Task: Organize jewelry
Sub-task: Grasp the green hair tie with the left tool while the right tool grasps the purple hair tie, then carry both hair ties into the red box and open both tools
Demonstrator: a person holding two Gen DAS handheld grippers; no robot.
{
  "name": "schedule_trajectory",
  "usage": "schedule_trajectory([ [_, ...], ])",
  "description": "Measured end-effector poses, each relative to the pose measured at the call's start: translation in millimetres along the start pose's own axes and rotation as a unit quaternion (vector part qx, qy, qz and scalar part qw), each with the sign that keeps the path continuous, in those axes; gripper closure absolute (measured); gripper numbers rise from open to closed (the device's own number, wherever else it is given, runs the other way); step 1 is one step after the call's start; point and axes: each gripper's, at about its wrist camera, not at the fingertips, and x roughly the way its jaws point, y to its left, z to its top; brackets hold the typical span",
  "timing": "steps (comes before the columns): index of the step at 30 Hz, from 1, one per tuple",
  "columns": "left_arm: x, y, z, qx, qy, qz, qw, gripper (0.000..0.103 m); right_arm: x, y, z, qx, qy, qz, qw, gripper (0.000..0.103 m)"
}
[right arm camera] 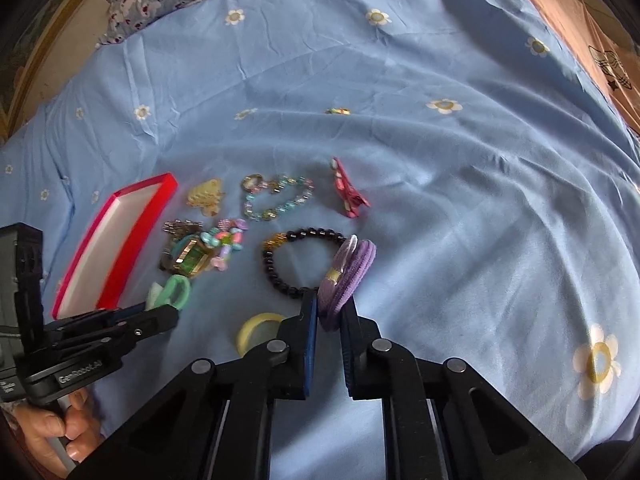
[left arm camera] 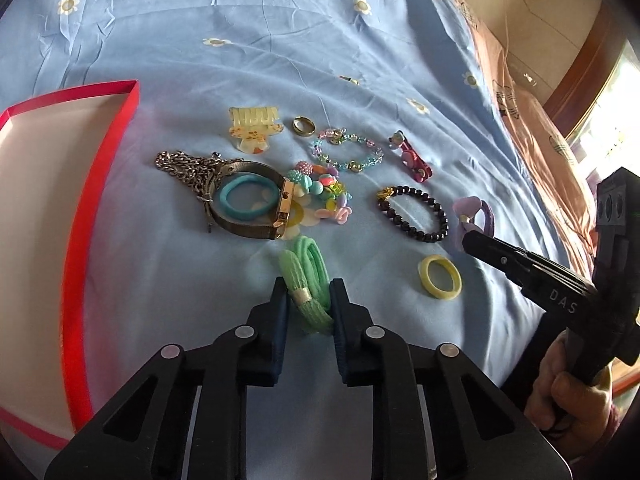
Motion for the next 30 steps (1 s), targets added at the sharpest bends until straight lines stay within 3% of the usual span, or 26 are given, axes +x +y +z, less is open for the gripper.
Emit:
schedule_trajectory([
  [12,-59,40,-10,-0.033,-0.048,0.026,0.998,0.087,-4,58,10,-0.032,0.003,0.072,0.997,0.093],
  [30,-117,142,-27,-0.121,-0.085,0.094,0.9844,0.087,29,192,10,-0.133,0.052,0.18,0.973,0.092],
])
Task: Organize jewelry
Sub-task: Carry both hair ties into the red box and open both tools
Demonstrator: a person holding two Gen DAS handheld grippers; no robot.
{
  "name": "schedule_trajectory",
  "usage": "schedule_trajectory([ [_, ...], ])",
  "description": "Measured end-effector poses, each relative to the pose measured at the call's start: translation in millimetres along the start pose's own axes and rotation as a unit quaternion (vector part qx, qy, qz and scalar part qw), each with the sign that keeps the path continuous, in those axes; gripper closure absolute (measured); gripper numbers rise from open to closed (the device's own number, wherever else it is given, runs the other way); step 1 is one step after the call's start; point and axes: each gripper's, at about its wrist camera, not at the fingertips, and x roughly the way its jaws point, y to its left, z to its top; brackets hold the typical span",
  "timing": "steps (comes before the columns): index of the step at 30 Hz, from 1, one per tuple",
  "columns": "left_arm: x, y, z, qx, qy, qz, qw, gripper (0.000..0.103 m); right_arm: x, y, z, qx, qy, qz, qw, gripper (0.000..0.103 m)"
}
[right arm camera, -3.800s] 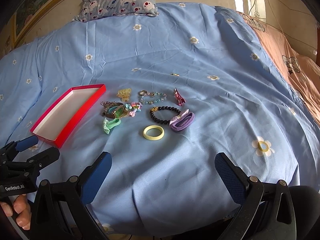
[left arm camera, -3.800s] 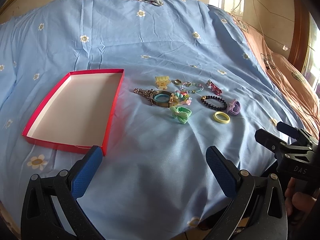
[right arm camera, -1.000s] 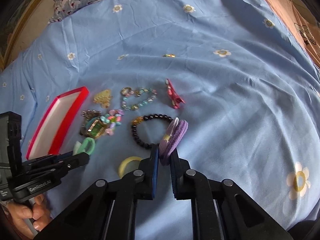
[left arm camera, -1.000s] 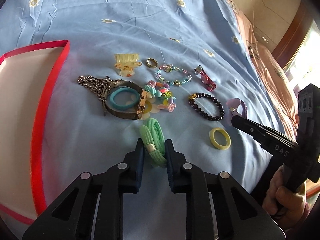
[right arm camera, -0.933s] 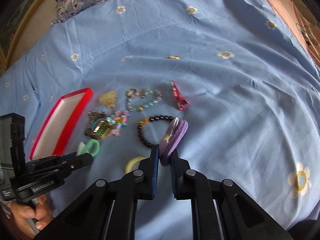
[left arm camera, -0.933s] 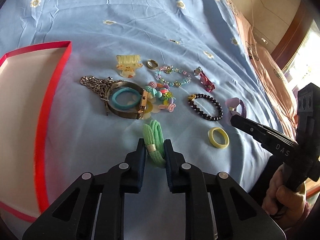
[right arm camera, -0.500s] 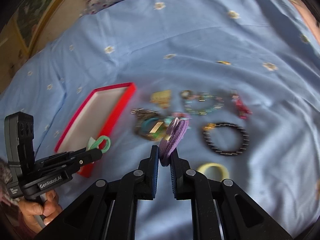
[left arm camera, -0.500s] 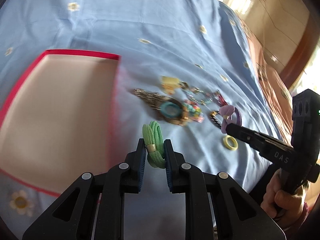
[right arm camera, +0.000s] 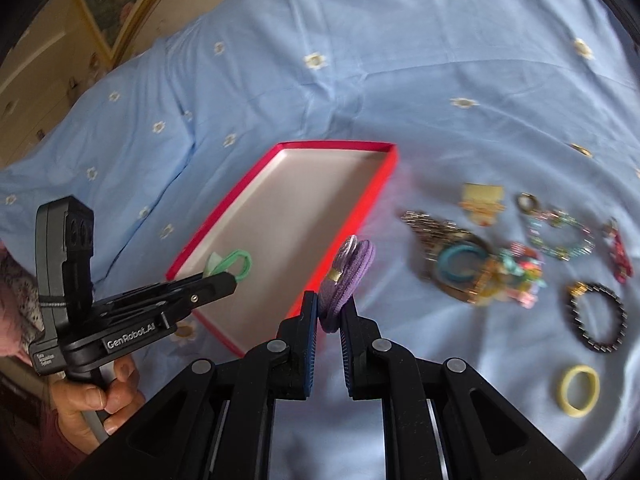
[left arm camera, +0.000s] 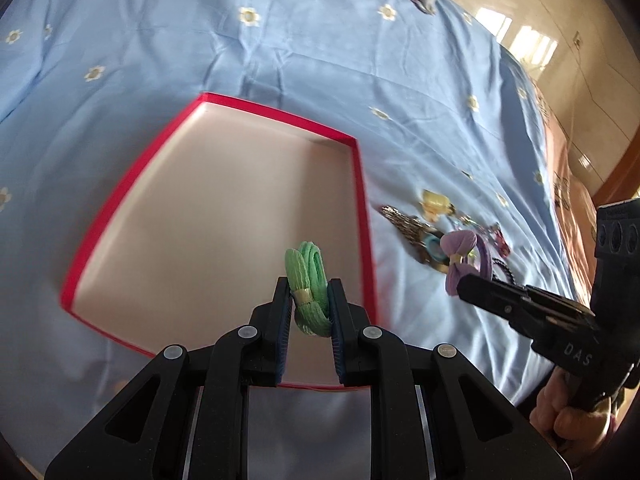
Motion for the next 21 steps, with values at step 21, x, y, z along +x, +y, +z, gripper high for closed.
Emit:
schedule_trajectory([
  [21,24,58,35,-0.023,0.006,0.034,0.9991,0.087,93,45,32,-0.04,0.06,0.047,0.996,0.092],
])
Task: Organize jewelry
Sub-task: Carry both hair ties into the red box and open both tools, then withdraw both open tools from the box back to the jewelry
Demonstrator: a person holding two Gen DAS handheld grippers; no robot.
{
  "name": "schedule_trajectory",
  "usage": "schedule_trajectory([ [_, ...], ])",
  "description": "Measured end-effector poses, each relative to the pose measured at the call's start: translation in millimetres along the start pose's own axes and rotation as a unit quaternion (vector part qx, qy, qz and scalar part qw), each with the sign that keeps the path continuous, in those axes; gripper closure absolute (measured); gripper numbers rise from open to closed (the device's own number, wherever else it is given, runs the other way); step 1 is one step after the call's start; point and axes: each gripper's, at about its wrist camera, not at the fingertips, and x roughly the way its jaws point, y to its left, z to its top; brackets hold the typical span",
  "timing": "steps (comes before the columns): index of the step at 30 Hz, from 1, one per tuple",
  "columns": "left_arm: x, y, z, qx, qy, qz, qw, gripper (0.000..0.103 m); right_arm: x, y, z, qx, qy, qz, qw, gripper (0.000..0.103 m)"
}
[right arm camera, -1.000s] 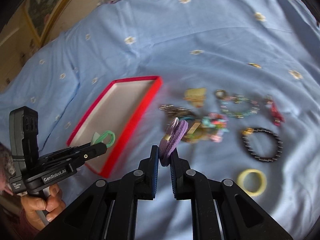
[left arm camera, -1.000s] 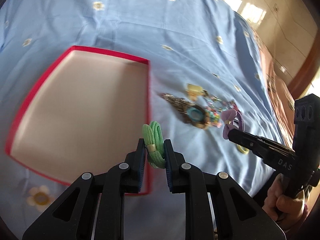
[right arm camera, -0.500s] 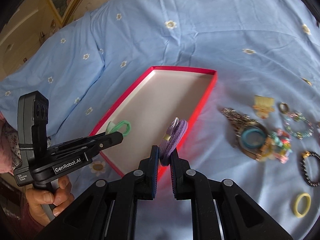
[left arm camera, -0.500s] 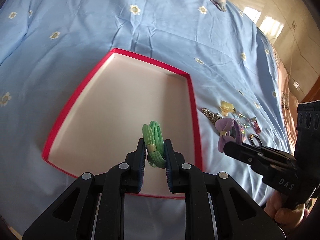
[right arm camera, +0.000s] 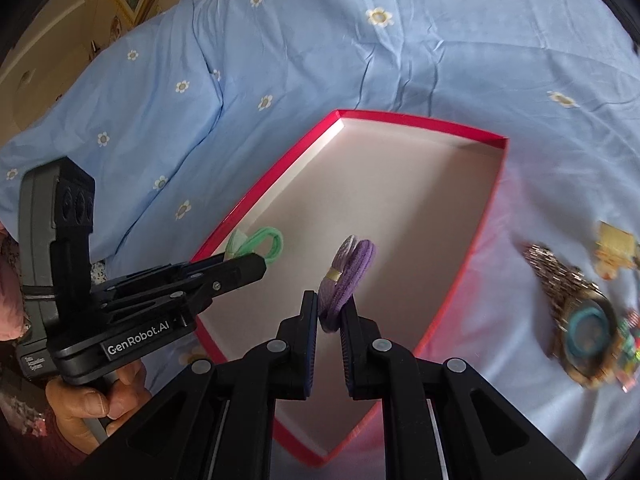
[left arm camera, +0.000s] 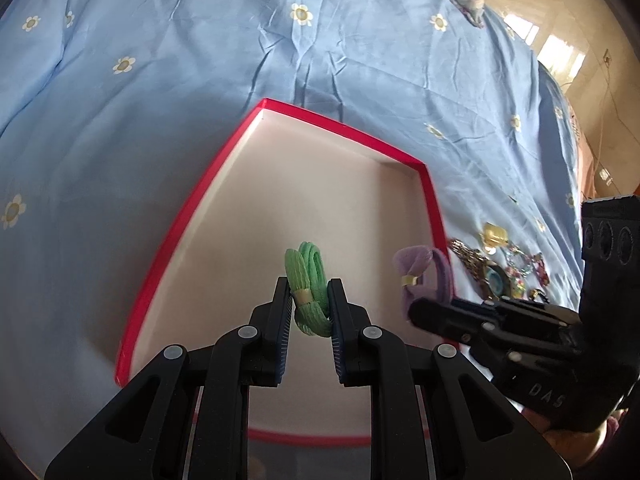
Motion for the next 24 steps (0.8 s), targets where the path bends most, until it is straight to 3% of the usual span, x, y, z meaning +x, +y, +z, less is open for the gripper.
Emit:
schedule_trajectory([
  [11,25,20,-2,-0.012,0.024,0.018,0.9995,0.083,43,-2,6,-0.006,0.036,-0.003,0.999,0.089],
  [16,22,20,-3,-0.012,0.022,0.027,0.9993,0.067,42,-2,6,-0.01,0.037,-0.007,0.999,0.087],
  [19,21,21,-3,-0.015,0.023,0.027,0.9992,0.066,41,0,6,-0.01,0.038,-0.008,0.999,0.083],
  [24,10,24,-4,-0.023,0.016,0.027,0.9992,0.064,35,0,8,-0.012,0.031,-0.015,0.999,0.067],
])
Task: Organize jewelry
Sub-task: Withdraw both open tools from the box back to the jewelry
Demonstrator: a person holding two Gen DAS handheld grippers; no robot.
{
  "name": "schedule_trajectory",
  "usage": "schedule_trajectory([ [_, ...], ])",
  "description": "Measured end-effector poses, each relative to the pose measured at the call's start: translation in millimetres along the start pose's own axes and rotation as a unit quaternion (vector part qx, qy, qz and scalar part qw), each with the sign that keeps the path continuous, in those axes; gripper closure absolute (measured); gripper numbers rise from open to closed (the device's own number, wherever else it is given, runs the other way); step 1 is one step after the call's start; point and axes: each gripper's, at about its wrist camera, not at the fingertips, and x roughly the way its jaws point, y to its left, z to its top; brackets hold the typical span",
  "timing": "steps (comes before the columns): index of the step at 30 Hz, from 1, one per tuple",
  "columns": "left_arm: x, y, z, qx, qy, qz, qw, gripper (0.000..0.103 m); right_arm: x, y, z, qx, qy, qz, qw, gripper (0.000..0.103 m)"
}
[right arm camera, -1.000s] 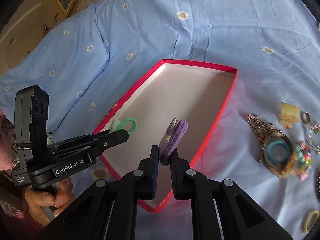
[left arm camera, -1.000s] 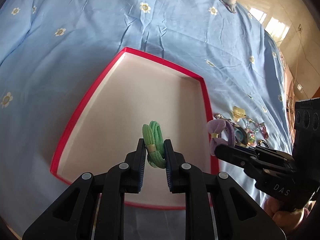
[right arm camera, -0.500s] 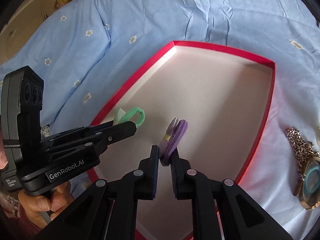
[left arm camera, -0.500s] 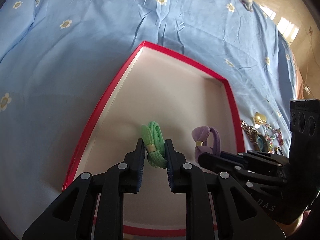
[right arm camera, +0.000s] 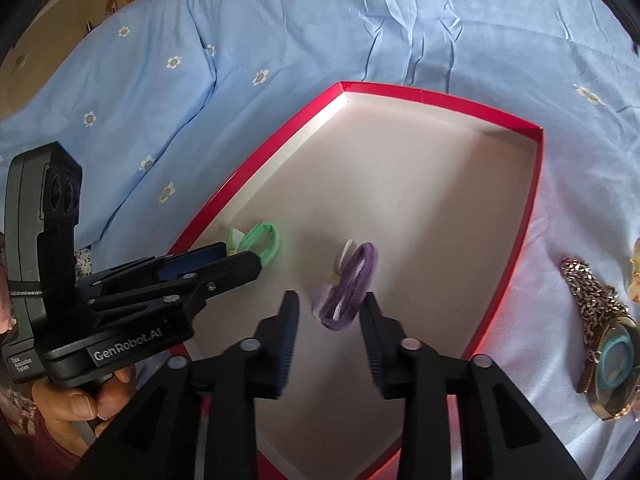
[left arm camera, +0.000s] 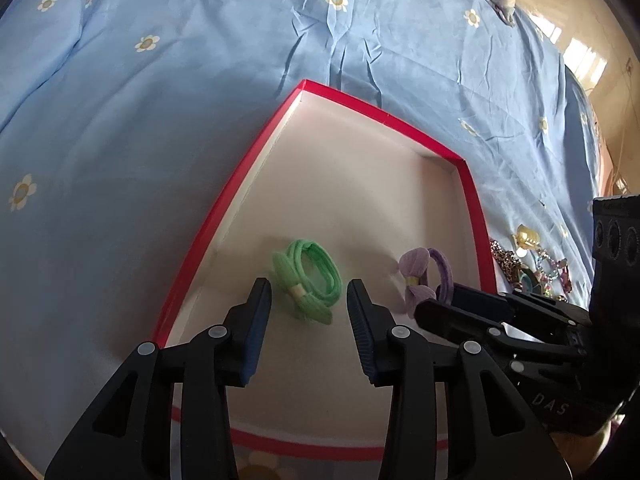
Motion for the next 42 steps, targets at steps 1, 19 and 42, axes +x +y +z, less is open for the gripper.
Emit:
schedule_trajectory([
  [1,-2,0,0,-0.001,-0.002,0.0,1.0,0.061,-2,-1,0,0.001,-0.002,0.0,1.0,0.067],
  [19,-34,-32,-18,0.0,-0.013,-0.026,0.9996,0.059,-72,-20,-24,0.032,-0.061,-0.01,0.998,0.061],
  [42,-24,-135,-39,0.091,0.021,-0.082,0.9922,0.054,-166,-121,-104,0.139,-0.108,-0.102,0.979,0.059],
])
